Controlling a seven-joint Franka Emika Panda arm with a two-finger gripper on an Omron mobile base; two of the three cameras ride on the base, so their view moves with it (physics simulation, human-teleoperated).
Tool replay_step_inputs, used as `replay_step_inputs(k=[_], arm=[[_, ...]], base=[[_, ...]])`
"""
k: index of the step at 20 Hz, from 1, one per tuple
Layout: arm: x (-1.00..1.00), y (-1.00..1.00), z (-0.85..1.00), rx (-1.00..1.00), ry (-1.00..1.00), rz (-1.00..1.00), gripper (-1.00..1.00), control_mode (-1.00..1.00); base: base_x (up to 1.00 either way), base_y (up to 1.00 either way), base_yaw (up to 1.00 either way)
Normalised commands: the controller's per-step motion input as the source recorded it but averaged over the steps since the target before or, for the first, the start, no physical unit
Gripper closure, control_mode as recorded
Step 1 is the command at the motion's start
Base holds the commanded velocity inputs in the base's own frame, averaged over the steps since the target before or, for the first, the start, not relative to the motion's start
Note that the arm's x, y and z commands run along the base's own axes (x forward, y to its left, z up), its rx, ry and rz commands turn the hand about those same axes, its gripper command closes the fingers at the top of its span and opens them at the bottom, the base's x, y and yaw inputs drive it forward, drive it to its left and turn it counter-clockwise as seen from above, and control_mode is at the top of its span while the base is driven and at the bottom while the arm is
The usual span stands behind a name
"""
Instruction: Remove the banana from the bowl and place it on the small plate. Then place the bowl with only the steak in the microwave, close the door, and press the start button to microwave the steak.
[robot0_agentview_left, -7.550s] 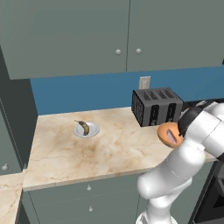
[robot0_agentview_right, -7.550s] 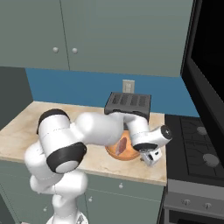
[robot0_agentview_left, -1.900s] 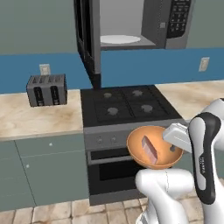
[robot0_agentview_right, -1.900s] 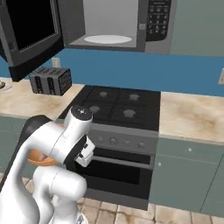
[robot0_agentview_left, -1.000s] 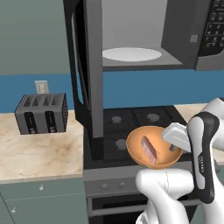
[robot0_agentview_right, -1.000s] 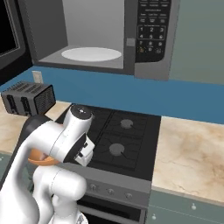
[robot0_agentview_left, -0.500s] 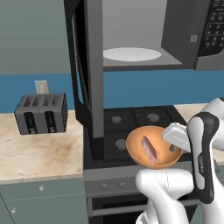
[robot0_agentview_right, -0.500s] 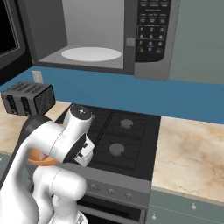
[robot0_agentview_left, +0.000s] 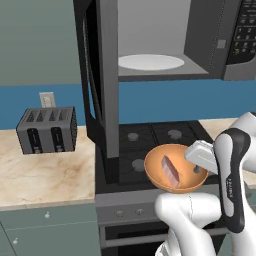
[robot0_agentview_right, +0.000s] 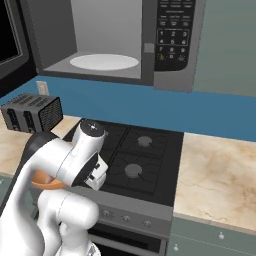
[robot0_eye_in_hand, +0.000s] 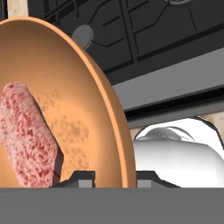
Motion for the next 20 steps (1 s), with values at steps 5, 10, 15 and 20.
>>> replay_step_inputs(k=[5, 10, 15, 20], arm=[[0.02, -0.07, 0.12, 0.02, -0.07, 0.0, 1.0, -1.0], [0.06, -0.08, 0.84, 0.0, -0.07, 0.0, 1.0, -1.0], [0.0, -0.23, 0.7, 0.0, -0.19, 0.0, 1.0, -1.0], [-0.02, -0.05, 0.45, 0.0, -0.2, -0.01, 1.0, -1.0]], base=[[0.0, 0.0, 0.0], [0.0, 0.0, 0.0], [0.0, 0.0, 0.0], [0.0, 0.0, 0.0]])
